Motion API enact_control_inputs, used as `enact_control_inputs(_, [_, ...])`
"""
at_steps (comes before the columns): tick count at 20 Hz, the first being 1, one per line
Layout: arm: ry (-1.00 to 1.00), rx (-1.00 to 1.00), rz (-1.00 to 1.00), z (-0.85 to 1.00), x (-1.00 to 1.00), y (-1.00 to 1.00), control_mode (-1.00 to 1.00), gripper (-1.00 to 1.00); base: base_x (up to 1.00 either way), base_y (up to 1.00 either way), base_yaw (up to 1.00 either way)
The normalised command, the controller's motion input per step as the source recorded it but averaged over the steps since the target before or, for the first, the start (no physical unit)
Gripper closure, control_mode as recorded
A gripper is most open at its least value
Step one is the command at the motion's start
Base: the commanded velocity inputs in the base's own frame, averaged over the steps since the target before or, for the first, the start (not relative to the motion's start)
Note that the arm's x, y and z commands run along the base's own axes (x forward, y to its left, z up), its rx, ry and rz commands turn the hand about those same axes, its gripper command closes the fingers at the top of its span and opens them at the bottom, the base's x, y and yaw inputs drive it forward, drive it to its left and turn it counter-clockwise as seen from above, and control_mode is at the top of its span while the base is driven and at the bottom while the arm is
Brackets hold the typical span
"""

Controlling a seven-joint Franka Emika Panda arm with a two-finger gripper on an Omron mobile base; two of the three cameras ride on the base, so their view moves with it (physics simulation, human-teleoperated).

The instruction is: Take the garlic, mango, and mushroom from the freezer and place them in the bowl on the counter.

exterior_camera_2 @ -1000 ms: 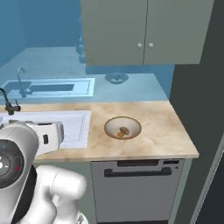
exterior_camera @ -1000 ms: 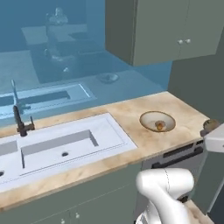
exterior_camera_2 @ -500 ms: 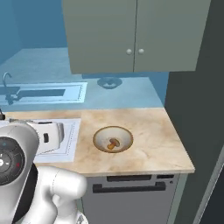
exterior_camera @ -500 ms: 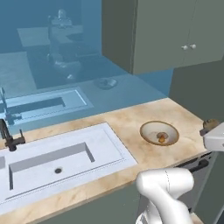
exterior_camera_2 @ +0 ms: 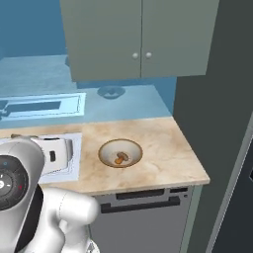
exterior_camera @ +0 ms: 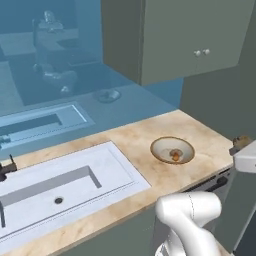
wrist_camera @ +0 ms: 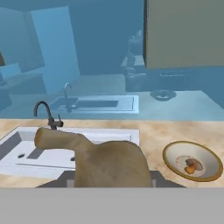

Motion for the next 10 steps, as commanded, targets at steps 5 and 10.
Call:
enact_control_inputs(5, [0.00,0.00,0.00,0.00,0.00,0.00,1.00,1.00,0.00,-0.12,-0.26])
enact_control_inputs(10, [0.00,0.00,0.00,0.00,0.00,0.00,1.00,1.00,0.15,-0.16,-0.19])
